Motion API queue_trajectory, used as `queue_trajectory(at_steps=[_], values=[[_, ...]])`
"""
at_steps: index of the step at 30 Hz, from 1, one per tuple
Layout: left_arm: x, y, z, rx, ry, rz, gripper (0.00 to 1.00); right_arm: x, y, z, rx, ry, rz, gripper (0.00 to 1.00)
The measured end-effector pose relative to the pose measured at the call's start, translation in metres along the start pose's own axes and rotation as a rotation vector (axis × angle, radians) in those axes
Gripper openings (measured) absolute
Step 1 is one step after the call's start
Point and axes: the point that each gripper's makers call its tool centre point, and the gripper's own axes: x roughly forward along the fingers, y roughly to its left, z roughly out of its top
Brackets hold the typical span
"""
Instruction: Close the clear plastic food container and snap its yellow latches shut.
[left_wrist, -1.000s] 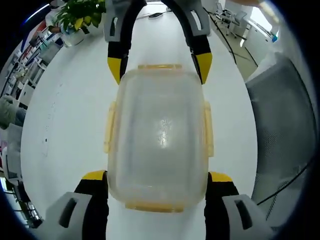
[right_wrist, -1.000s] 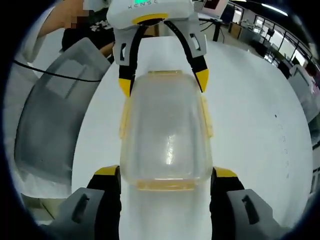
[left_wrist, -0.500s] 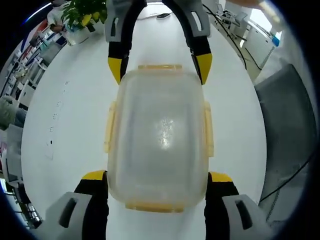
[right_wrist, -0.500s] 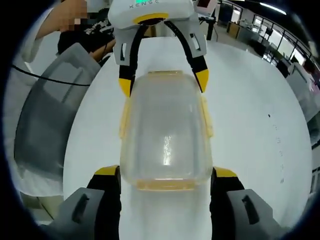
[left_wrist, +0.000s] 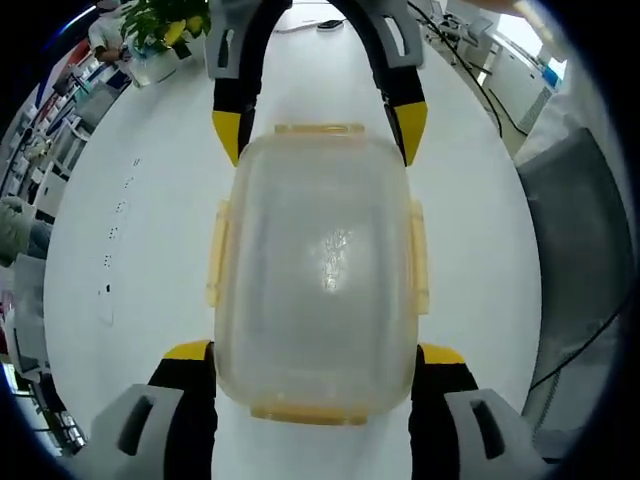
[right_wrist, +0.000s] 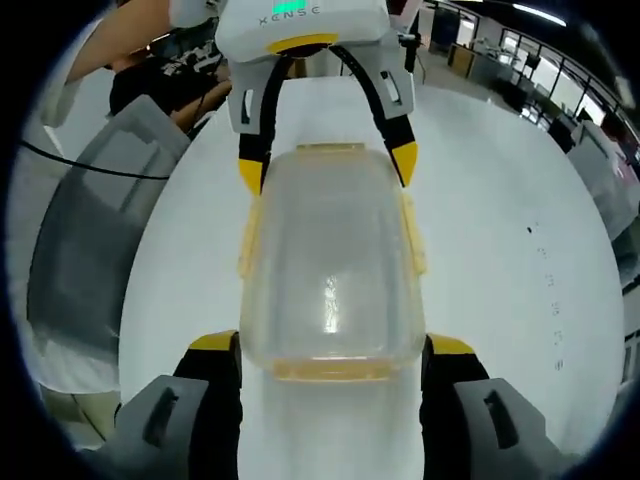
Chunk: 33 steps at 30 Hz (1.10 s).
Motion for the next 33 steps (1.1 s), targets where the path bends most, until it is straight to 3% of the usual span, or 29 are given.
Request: queue_trajectory(at_steps=[17,21,28,33], values=[[0.0,0.0,0.0,-0.01,0.005,0.006,0.76,0.0,0.001,0.001,-0.012,0.004,-0.009,0.7],[-0.001,0.001,0.0,-0.055,0.007,0.011,0.76,-0.001,-0.001,0.0,-0.014,0.007,-0.017,0.69],[-0.01,0.004,-0.003,-0.107,0.006,0.051,0.74,-0.009,0.001,0.0,0.008,-0.001,-0.026,0.68],[-0.024,0.003,-0.001,-0.135,-0.034,0.111,0.81,-0.02,0.011,-0.001,0.03,-0.006,-0.03,0.7]])
